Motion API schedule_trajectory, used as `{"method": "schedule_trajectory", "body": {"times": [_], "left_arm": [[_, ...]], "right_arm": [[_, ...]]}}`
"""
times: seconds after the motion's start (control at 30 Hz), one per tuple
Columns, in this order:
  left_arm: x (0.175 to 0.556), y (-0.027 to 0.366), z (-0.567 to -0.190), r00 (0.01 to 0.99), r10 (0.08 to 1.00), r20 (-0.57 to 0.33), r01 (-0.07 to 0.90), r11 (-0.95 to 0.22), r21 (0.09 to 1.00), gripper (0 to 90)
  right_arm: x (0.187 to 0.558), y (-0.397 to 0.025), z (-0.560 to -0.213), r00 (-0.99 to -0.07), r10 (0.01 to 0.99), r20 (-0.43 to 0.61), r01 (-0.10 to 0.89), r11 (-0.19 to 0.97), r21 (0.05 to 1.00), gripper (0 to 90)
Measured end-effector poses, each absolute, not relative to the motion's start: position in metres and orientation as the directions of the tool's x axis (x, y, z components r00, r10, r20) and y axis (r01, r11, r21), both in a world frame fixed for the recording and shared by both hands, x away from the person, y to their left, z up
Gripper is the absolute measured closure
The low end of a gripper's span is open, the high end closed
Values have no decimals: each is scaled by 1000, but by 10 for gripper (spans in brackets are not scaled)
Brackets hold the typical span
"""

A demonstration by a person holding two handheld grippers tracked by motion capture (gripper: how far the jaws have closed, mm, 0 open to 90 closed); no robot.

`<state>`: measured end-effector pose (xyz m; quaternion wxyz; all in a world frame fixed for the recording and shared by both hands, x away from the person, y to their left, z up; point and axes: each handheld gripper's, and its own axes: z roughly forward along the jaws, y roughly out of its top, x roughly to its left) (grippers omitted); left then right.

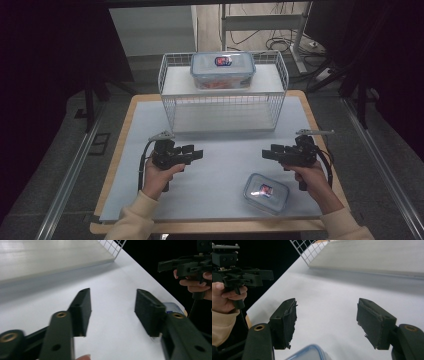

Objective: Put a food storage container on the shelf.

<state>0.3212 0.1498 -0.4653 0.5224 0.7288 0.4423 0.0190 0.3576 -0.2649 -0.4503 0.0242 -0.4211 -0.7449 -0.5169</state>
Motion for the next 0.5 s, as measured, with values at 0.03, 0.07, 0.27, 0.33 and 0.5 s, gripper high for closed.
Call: {"method": "schedule_trajectory", "body": {"times": [0.03, 0.07, 0.27, 0.33, 0.5], "left_arm": [[320, 150, -467, 608, 667, -430, 626, -70, 777, 428], [319, 151, -468, 606, 671, -427, 627, -72, 776, 408], [315, 156, -473, 597, 686, -417, 626, -73, 776, 341], [314, 158, -473, 589, 694, -415, 628, -70, 775, 328], [310, 161, -472, 576, 704, -415, 626, -54, 778, 306]], "right_arm": [[356, -265, -452, -645, 604, 468, 653, 118, 748, 312], [355, -265, -452, -645, 603, 470, 655, 120, 746, 310], [346, -265, -457, -650, 597, 470, 655, 127, 745, 307], [344, -266, -458, -650, 601, 465, 652, 126, 748, 306], [338, -269, -458, -646, 605, 466, 652, 119, 749, 307]]}}
